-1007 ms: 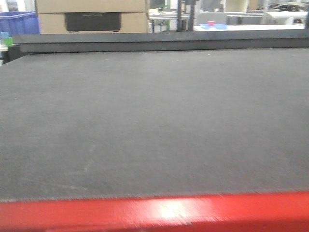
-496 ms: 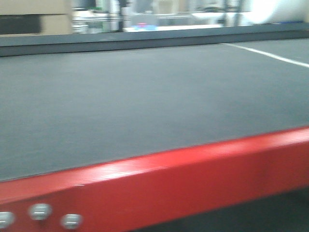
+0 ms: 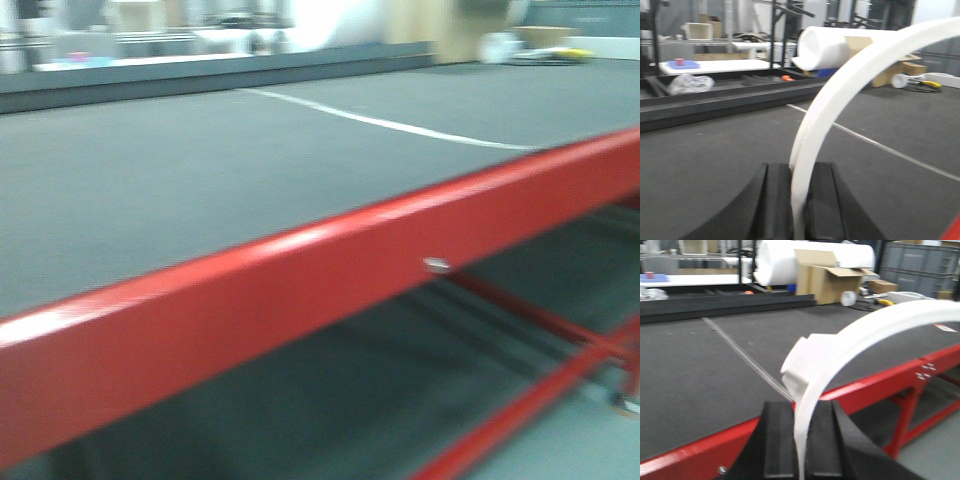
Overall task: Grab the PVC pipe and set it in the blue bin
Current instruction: 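Drive the base away from the table holding the clamp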
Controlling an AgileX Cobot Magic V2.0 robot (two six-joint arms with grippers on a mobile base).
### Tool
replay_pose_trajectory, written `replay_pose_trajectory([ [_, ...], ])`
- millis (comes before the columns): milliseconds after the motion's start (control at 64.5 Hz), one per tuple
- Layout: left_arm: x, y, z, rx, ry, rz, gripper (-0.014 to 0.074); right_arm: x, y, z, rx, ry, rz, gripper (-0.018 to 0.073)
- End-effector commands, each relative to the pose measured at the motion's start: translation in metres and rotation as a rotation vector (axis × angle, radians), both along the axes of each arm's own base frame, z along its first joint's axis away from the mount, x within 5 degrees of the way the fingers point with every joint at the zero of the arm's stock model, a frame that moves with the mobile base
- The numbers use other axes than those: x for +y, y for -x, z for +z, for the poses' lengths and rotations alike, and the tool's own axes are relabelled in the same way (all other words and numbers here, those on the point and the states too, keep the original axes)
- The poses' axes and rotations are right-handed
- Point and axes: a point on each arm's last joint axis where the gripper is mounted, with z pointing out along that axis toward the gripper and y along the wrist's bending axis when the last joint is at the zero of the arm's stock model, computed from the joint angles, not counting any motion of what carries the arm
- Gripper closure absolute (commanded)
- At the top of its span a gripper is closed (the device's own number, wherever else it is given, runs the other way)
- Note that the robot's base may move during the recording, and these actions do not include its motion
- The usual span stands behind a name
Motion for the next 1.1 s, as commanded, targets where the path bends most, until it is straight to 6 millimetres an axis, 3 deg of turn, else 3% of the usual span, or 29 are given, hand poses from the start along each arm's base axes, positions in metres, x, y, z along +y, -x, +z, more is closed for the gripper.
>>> replay_pose_trajectory([
  [0,-0.0004,0.0012,0.0030,-0.032,0.010,-0.005,0.0707,-0.0003,0.0012,0.0029,-0.032,0.017,-0.006,0.0722],
  [1085,-0.0004,0.0012,0.0030,-0.032,0.010,-0.005,0.0707,-0.0003,0.0012,0.0029,-0.032,0.017,-0.006,0.0722],
])
